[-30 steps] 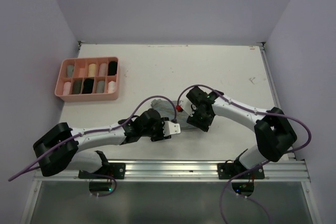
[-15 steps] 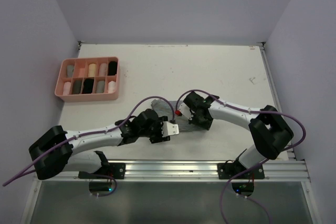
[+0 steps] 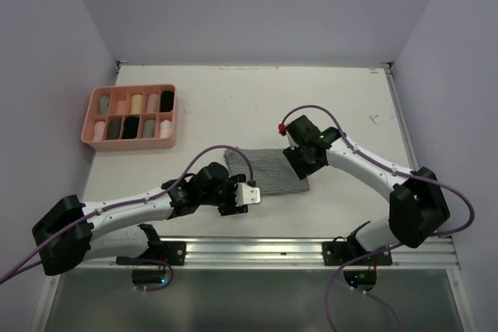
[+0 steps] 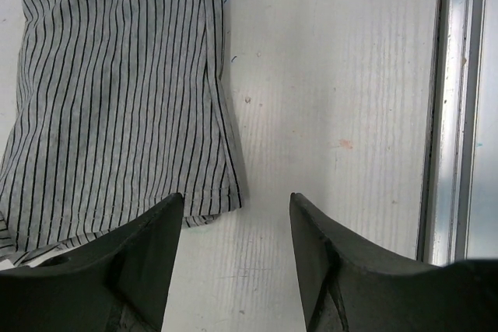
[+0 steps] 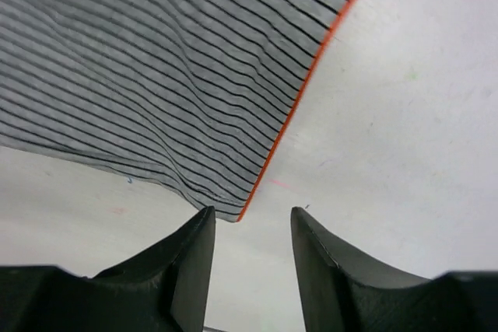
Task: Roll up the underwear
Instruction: Fold the underwear
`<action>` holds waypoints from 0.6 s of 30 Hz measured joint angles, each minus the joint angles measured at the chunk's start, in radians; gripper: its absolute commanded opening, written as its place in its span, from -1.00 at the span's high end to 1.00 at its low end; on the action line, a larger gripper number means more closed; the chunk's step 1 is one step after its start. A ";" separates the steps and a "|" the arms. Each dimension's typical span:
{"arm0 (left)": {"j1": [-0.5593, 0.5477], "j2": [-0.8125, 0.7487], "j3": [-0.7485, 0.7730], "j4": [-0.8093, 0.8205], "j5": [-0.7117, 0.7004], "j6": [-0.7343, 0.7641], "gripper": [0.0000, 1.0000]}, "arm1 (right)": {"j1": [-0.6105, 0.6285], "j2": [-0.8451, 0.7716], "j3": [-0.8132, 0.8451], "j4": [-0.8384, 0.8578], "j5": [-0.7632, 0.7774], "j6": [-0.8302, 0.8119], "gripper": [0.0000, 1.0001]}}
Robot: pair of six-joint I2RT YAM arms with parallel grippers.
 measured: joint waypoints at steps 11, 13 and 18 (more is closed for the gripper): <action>0.000 -0.011 -0.019 0.007 -0.028 0.040 -0.23 | -0.245 -0.235 -0.251 0.035 -0.246 0.603 0.01; 0.000 -0.013 -0.029 0.007 -0.037 0.045 -0.24 | -0.250 -0.284 -0.334 0.078 -0.281 0.717 -0.09; 0.000 -0.016 -0.032 0.011 -0.058 0.045 -0.26 | -0.273 -0.390 -0.529 0.246 -0.333 0.945 -0.21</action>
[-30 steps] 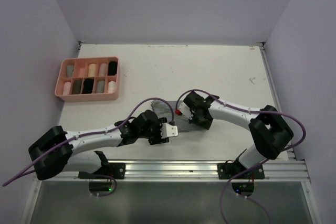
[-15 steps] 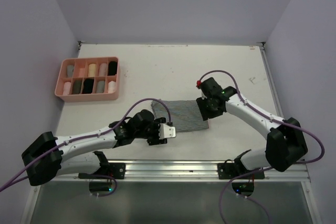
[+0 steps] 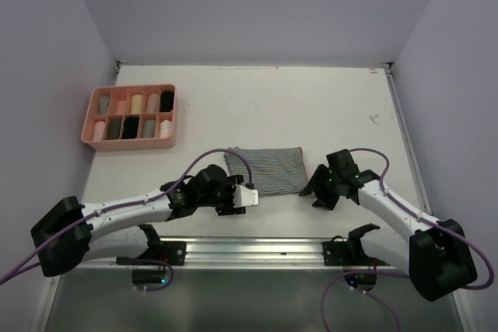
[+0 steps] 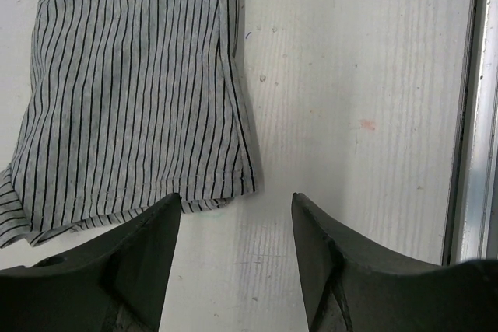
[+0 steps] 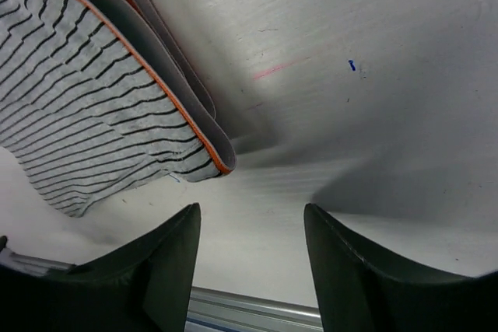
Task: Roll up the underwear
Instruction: Fold the underwear
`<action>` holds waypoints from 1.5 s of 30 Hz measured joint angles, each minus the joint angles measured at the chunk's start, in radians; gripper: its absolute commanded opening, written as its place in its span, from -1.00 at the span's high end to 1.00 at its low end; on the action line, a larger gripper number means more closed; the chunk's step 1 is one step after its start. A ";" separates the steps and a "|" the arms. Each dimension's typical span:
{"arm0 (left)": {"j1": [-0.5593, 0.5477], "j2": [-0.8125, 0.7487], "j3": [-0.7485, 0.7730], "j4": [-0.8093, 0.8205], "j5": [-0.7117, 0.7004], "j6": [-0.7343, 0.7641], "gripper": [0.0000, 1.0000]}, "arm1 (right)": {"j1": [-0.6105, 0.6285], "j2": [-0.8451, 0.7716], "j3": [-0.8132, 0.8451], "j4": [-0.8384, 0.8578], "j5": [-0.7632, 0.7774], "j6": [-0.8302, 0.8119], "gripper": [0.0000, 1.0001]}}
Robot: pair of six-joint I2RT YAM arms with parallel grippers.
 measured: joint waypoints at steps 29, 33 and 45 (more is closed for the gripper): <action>0.080 0.113 0.000 0.022 0.034 0.097 -0.21 | -0.117 -0.056 -0.141 0.417 -0.082 0.177 1.00; 0.064 0.124 0.000 0.053 0.032 0.123 -0.15 | -0.118 -0.046 -0.138 0.405 -0.082 0.177 1.00; 0.021 0.160 0.006 0.081 0.055 0.200 0.12 | -0.123 -0.047 -0.129 0.374 -0.082 0.178 1.00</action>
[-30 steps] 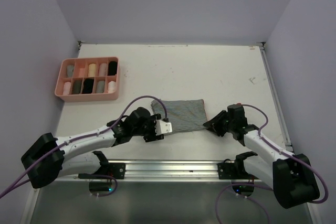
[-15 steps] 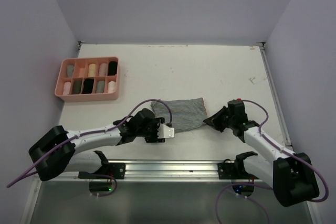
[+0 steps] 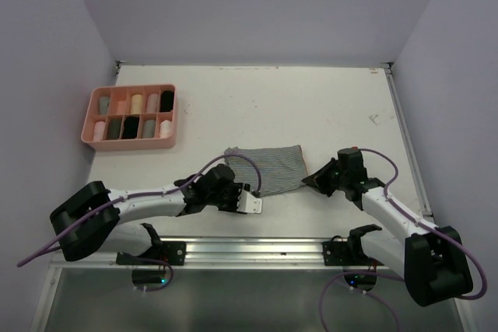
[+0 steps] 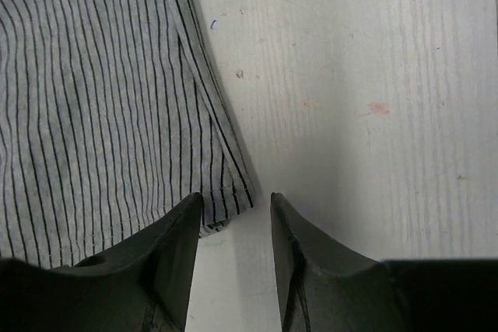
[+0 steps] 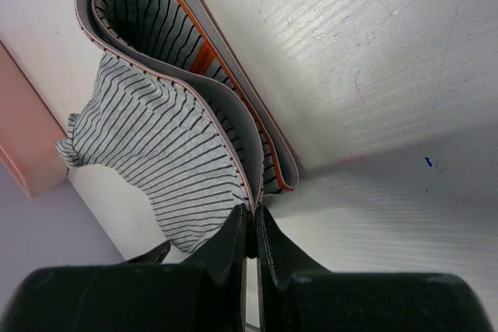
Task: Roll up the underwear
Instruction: Fold the underwear
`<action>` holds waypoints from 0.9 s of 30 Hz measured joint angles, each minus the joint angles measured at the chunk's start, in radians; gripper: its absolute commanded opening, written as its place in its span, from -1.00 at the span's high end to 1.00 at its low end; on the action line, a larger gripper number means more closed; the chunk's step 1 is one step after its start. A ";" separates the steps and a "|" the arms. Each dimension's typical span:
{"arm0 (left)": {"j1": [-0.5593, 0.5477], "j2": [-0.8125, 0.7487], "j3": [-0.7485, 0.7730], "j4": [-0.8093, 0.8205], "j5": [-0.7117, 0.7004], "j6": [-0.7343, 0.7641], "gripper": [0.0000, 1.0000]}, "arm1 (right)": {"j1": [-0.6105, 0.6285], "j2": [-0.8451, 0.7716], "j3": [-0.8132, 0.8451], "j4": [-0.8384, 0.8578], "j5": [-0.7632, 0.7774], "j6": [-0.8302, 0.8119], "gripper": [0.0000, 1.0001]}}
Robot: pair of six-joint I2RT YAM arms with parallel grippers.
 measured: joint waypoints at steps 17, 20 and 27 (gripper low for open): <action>0.000 0.164 0.086 -0.014 0.026 0.035 1.00 | -0.006 0.000 0.050 -0.035 -0.006 0.002 1.00; 0.002 0.126 0.090 -0.069 0.026 0.032 1.00 | -0.007 0.000 0.077 -0.054 -0.006 0.003 1.00; 0.032 0.048 0.219 -0.188 0.030 0.026 1.00 | -0.007 0.020 0.161 -0.064 -0.007 0.002 1.00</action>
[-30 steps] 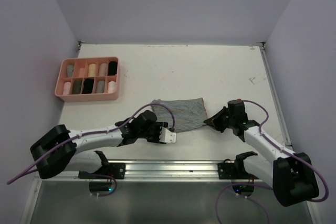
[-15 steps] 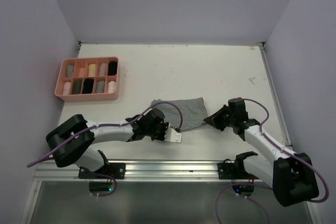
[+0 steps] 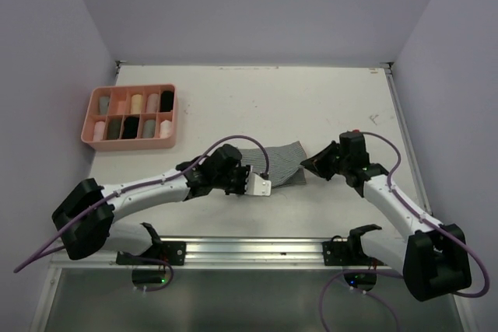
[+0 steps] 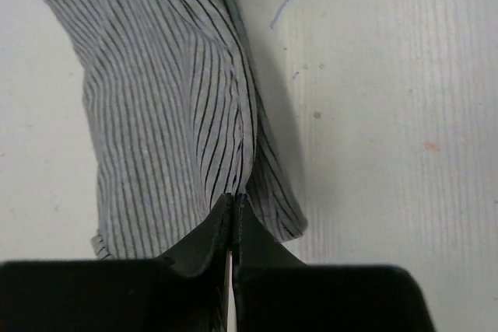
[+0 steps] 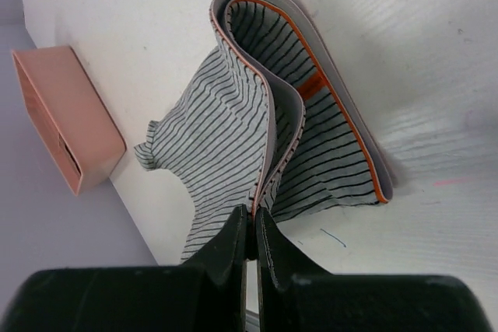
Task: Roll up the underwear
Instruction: Fold the underwear
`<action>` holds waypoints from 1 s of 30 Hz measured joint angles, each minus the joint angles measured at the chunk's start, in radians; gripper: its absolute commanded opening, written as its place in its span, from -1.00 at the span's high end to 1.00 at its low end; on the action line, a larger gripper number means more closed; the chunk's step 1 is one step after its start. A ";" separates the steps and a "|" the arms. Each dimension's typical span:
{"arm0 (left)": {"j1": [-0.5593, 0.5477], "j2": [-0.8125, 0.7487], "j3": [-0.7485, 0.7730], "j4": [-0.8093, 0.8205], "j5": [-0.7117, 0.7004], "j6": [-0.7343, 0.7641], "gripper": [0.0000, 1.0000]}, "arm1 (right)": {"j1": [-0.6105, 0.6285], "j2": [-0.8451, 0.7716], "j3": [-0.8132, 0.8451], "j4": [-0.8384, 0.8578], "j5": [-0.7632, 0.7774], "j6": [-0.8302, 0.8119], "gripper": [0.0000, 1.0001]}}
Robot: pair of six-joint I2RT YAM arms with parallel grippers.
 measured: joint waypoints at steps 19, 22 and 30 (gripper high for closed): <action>0.373 0.295 0.495 -0.006 -0.038 0.085 1.00 | -0.097 0.474 0.464 0.095 -0.085 -0.037 1.00; 0.390 0.320 0.526 0.018 -0.054 0.099 1.00 | -0.103 0.528 0.517 0.115 -0.101 -0.036 1.00; 0.409 0.326 0.537 0.024 -0.047 0.117 1.00 | -0.104 0.577 0.537 0.145 -0.162 -0.041 1.00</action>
